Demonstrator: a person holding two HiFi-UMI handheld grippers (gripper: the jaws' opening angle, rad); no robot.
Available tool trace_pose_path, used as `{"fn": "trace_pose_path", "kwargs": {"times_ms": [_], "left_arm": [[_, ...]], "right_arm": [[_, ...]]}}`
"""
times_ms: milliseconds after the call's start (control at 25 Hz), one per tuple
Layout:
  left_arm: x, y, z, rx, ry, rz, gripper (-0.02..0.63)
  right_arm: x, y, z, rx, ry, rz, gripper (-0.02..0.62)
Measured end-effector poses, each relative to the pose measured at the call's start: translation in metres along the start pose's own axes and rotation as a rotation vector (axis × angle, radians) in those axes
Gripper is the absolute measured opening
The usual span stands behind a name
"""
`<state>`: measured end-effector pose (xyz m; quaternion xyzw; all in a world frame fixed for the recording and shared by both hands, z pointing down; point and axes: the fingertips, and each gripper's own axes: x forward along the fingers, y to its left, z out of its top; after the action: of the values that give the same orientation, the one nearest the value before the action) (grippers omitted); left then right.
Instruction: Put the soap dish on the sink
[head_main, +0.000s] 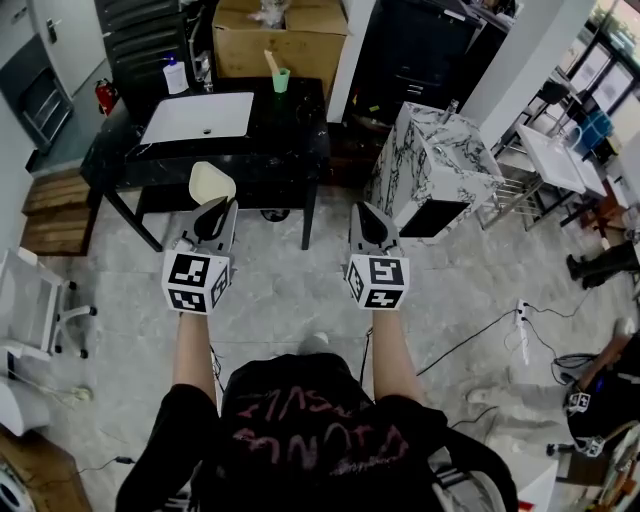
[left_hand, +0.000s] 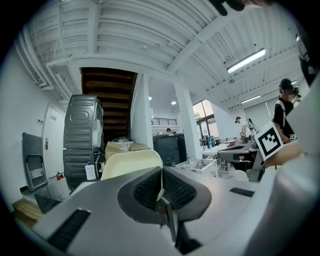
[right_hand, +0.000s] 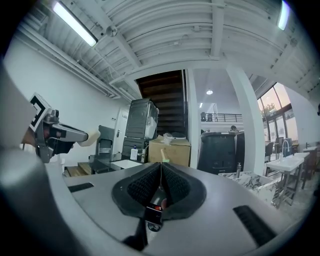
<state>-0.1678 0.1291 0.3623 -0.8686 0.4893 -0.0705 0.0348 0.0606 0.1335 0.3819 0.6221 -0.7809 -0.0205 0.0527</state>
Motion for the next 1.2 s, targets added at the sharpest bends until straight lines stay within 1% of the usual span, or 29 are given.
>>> {"fn": "trace_pose_path", "kwargs": {"times_ms": [320, 600, 880, 1200], "left_arm": [[0.011, 0.016, -0.006, -0.003, 0.003, -0.008, 0.025], [0.040, 0.032, -0.013, 0.004, 0.012, -0.009, 0.025], [0.088, 0.053, -0.030, 0.000, 0.049, -0.006, 0.025], [0.164, 0.080, -0.045, -0.007, 0.089, -0.007, 0.025]], "right_arm": [[0.020, 0.005, 0.002, -0.006, -0.012, -0.006, 0.014], [0.056, 0.001, -0.004, -0.008, -0.011, 0.004, 0.014], [0.110, -0.013, -0.018, -0.002, 0.007, 0.027, 0.014], [0.188, -0.039, -0.031, 0.000, 0.026, 0.038, 0.014]]}}
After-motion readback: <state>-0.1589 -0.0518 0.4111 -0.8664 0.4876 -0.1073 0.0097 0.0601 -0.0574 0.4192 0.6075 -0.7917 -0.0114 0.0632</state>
